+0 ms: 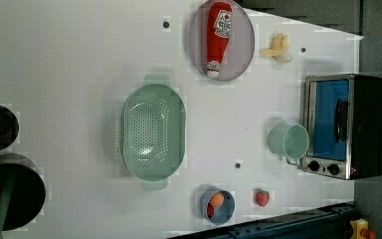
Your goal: Drag strainer left to right.
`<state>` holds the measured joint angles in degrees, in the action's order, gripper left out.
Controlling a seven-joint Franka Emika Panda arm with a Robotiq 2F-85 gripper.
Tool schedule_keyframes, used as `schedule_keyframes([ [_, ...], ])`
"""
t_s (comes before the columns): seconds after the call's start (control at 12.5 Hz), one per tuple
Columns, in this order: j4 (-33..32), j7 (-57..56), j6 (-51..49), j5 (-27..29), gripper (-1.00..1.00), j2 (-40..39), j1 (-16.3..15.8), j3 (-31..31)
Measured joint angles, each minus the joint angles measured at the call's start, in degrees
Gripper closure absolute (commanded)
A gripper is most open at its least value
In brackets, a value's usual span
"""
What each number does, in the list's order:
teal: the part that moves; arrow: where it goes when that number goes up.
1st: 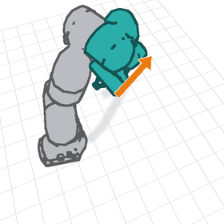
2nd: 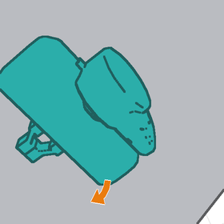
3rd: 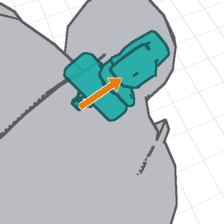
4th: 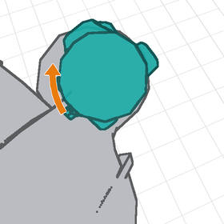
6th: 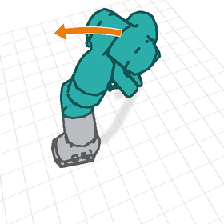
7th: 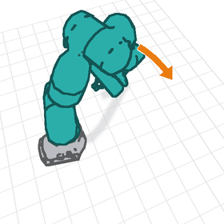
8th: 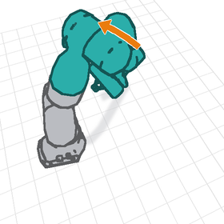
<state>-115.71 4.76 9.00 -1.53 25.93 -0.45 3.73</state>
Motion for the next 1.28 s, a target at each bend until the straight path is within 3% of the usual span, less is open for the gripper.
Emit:
schedule_keyframes([
  [0.32,-1.8,14.8,3.1,-0.5,-1.00,-12.3,-0.5,11.8],
  [0.48,-2.1,23.9,6.7,-0.1,-1.00,-19.6,-2.4,17.7],
  [0.88,-6.0,45.7,22.4,1.0,-1.00,-29.4,-4.5,29.6],
  [1.12,-7.5,57.2,31.5,0.7,-1.00,-38.2,-5.7,30.7],
  [1.28,-8.1,63.0,39.6,0.7,-1.00,-45.0,-4.9,30.3],
])
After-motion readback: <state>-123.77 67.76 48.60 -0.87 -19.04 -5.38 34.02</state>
